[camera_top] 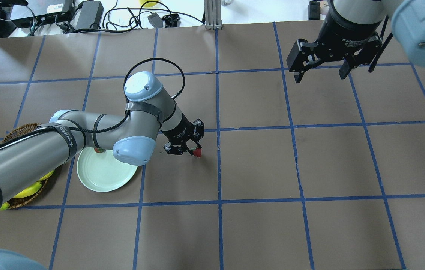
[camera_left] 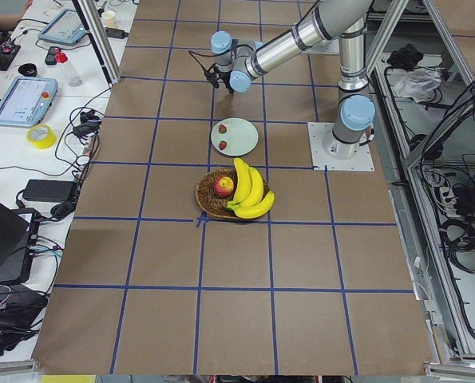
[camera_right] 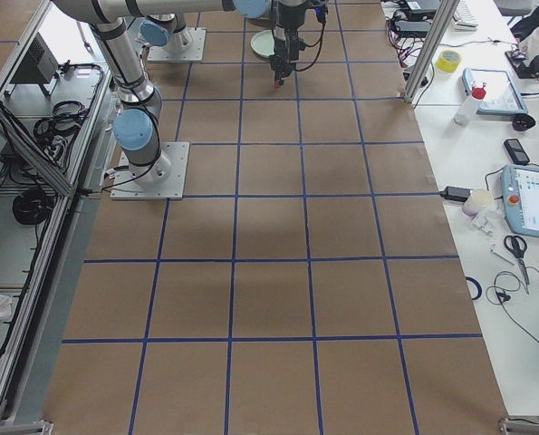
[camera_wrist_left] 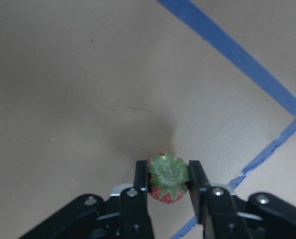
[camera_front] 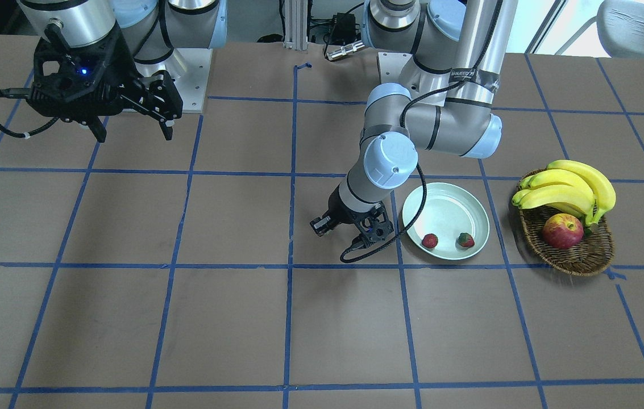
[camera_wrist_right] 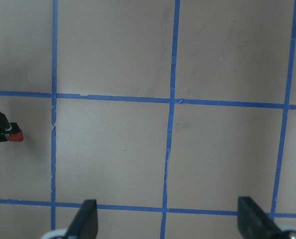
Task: Collect all strawberries into plate
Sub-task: 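Carry the last strawberry into the plate and open the left gripper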
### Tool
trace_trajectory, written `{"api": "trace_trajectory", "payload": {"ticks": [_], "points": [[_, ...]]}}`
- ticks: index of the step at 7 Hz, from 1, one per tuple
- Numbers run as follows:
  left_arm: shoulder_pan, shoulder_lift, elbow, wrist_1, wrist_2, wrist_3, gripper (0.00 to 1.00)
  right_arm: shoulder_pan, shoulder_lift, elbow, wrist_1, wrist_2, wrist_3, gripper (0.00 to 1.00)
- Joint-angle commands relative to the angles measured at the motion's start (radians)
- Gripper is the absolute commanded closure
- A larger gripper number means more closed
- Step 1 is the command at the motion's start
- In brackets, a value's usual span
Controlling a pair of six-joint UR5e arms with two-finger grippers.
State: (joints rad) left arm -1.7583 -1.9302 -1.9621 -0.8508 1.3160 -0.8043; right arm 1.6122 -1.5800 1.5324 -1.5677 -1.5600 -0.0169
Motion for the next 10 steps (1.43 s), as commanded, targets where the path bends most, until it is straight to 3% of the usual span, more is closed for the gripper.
{"api": "trace_trajectory", "payload": {"ticks": [1,3,5,8,9,10], "points": [[0.016,0.040,0.055,-0.052,0.108,0.013,1.00,0.000,0.000,0.000,0.000,0.000,0.000,0.00],[0.115,0.091,0.158,-0.237,0.114,0.196,1.00,0.000,0.000,0.000,0.000,0.000,-0.002,0.00],[0.236,0.146,0.175,-0.440,0.236,0.438,1.00,0.000,0.000,0.000,0.000,0.000,-0.002,0.00],[0.373,0.154,0.135,-0.490,0.316,0.688,1.00,0.000,-0.001,0.000,0.000,-0.002,0.000,0.00],[0.411,0.154,0.093,-0.484,0.375,0.738,1.00,0.000,-0.002,0.000,0.000,0.000,0.000,0.00],[0.421,0.152,0.083,-0.473,0.373,0.735,1.00,0.000,0.000,0.000,0.000,-0.002,-0.002,0.00]]}}
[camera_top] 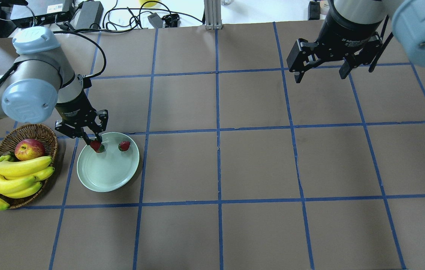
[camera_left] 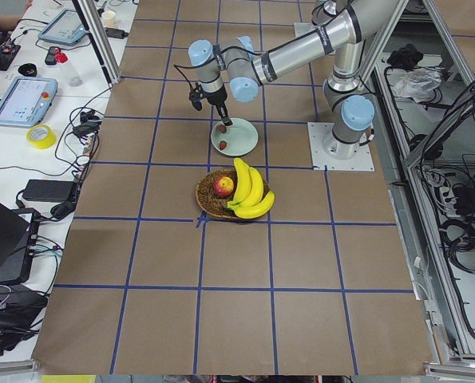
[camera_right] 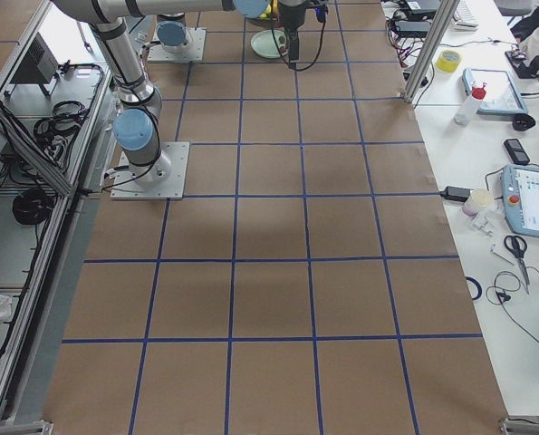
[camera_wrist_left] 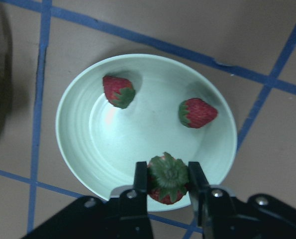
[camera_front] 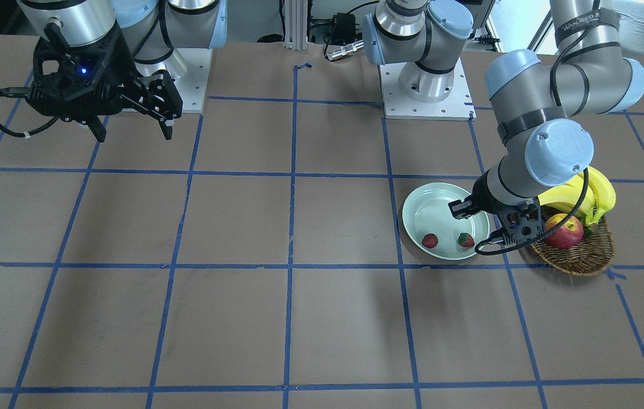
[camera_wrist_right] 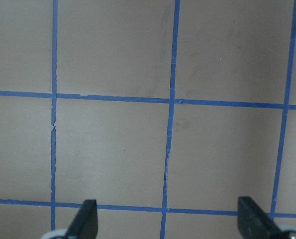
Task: Collect all strawberries into plate
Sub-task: 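Carry the last strawberry into the plate and open the left gripper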
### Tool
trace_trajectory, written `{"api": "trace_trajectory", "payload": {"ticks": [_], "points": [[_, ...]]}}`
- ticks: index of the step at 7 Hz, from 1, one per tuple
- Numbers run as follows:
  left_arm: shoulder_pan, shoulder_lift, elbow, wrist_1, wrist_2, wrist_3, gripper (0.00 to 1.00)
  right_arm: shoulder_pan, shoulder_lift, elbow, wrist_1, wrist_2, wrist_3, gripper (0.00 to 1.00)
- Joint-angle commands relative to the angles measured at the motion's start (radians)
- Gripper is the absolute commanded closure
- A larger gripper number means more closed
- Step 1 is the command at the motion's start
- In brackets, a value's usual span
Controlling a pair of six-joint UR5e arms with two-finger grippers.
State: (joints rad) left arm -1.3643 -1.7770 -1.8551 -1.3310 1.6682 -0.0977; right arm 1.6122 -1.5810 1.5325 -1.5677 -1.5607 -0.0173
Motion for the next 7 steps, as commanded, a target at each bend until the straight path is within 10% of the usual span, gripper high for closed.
{"api": "trace_trajectory", "payload": {"ticks": [1,3,5,7], "points": [[0.027,-0.001,-0.026,0.007,0.015,0.024,0.90,0.000,0.001,0.000,0.000,0.001,-0.001,0.00],[0.021,-0.002,-0.027,0.007,-0.020,0.016,0.76,0.000,0.001,0.000,0.000,0.001,-0.001,0.00],[0.021,-0.001,-0.024,0.007,-0.038,0.032,0.14,-0.002,0.001,0.000,0.000,0.001,-0.003,0.00],[0.021,0.007,-0.015,0.009,-0.036,0.035,0.00,-0.002,0.001,0.000,0.000,0.001,-0.003,0.00]]}}
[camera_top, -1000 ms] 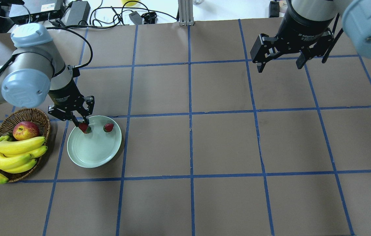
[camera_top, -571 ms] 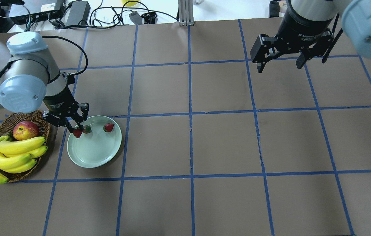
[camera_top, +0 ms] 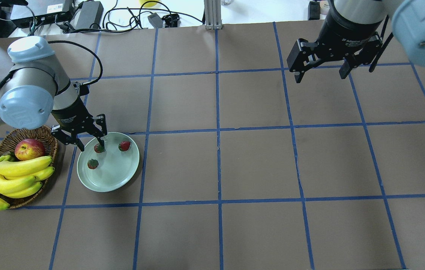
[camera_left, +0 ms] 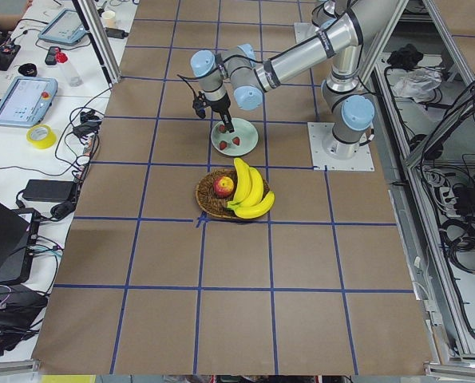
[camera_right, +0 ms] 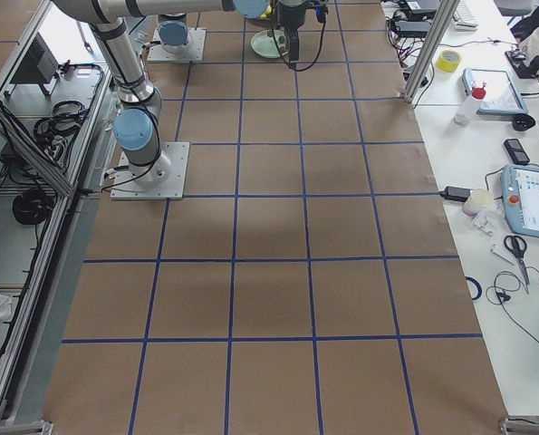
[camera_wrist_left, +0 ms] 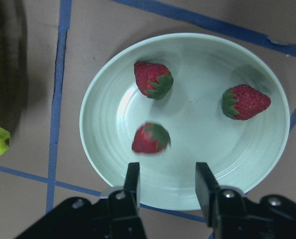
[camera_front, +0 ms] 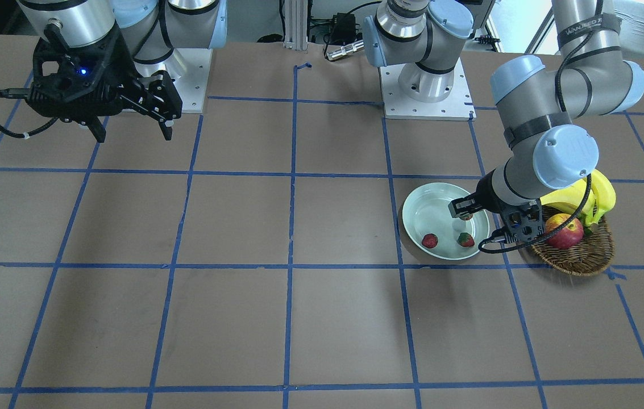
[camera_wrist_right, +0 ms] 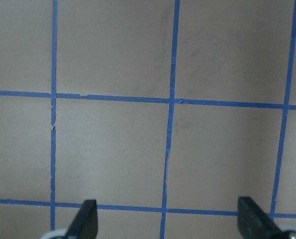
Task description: Collect all strawberries into plate
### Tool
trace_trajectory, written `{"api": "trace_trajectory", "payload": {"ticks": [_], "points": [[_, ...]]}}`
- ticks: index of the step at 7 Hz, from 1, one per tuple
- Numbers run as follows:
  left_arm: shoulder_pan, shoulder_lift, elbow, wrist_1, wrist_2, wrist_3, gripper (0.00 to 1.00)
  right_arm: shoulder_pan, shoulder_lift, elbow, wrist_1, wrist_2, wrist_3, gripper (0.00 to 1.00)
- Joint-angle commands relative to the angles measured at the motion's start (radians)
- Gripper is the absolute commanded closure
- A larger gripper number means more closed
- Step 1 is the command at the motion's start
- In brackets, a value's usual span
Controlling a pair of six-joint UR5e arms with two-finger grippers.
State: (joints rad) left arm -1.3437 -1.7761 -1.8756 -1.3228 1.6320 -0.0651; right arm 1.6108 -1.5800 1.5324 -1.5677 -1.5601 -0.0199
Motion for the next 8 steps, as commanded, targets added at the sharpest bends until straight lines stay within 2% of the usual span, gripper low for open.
{"api": "trace_trajectory", "payload": {"ticks": [1,3,5,6,8], "points": [[0.001,0.013,0.028,-0.001,0.005,0.001,0.00,0.000,0.000,0.000,0.000,0.000,0.000,0.00],[-0.011,0.035,0.090,-0.025,0.005,0.010,0.00,0.000,0.000,-0.002,0.000,0.000,-0.002,0.00],[-0.018,0.114,0.130,-0.032,-0.011,0.011,0.00,0.000,0.000,-0.002,0.000,0.000,-0.002,0.00],[-0.018,0.150,0.165,-0.073,-0.049,0.011,0.00,0.000,0.000,-0.002,0.000,0.000,-0.002,0.00],[-0.032,0.196,0.223,-0.137,-0.054,0.019,0.00,0.000,0.000,-0.002,0.000,0.000,-0.002,0.00]]}}
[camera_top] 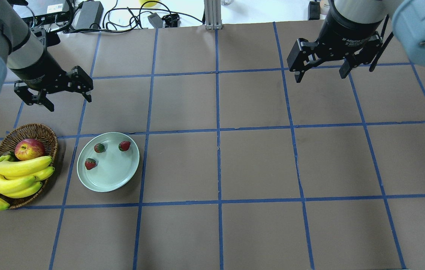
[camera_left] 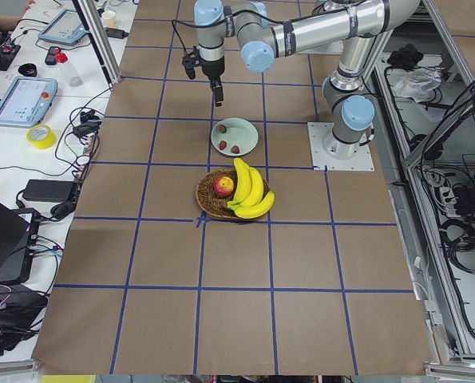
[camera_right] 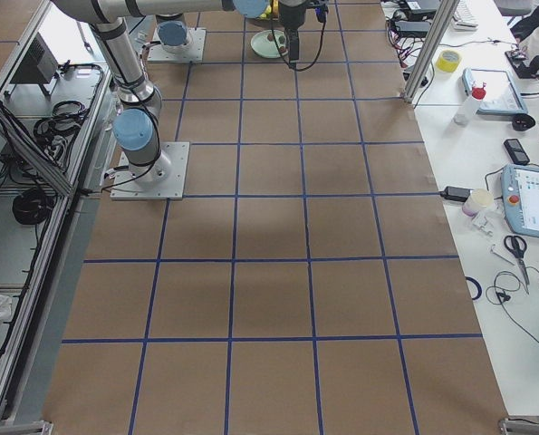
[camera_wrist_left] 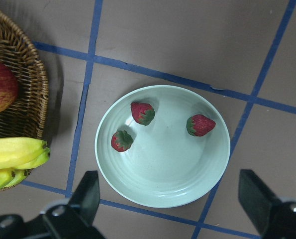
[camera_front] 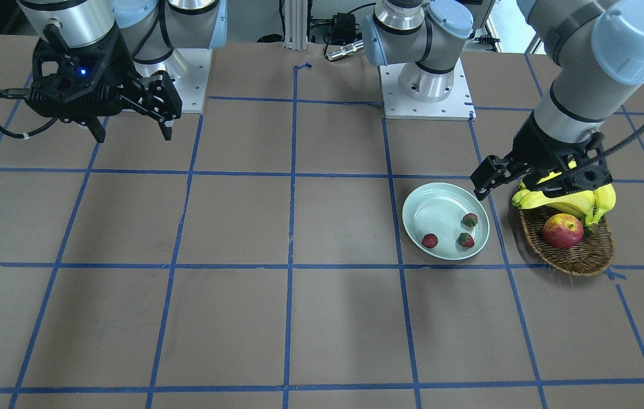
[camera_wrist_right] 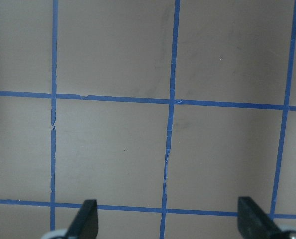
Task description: Collect all strawberries into plate
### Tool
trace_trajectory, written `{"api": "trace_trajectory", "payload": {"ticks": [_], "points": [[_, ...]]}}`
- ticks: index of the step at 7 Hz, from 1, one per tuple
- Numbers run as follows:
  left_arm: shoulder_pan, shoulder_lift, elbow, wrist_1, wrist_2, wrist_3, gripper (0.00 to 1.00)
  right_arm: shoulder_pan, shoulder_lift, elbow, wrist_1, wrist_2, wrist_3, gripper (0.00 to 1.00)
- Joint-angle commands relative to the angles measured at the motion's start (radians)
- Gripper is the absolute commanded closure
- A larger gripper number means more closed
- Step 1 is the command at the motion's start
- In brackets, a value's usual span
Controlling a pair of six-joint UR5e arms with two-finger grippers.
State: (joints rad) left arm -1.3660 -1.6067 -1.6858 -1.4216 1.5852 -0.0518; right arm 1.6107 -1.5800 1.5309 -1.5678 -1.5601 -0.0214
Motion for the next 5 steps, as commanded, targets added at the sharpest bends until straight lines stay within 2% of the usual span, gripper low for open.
{"api": "trace_trajectory", "payload": {"ticks": [1,5], "points": [[-0.043,0.037,0.064,-0.043,-0.002,0.063,0.00,0.000,0.000,0.002,0.000,0.000,0.000,0.00],[-0.079,0.074,0.090,-0.120,-0.034,0.069,0.00,0.000,0.000,0.002,0.000,-0.002,-0.002,0.00]]}}
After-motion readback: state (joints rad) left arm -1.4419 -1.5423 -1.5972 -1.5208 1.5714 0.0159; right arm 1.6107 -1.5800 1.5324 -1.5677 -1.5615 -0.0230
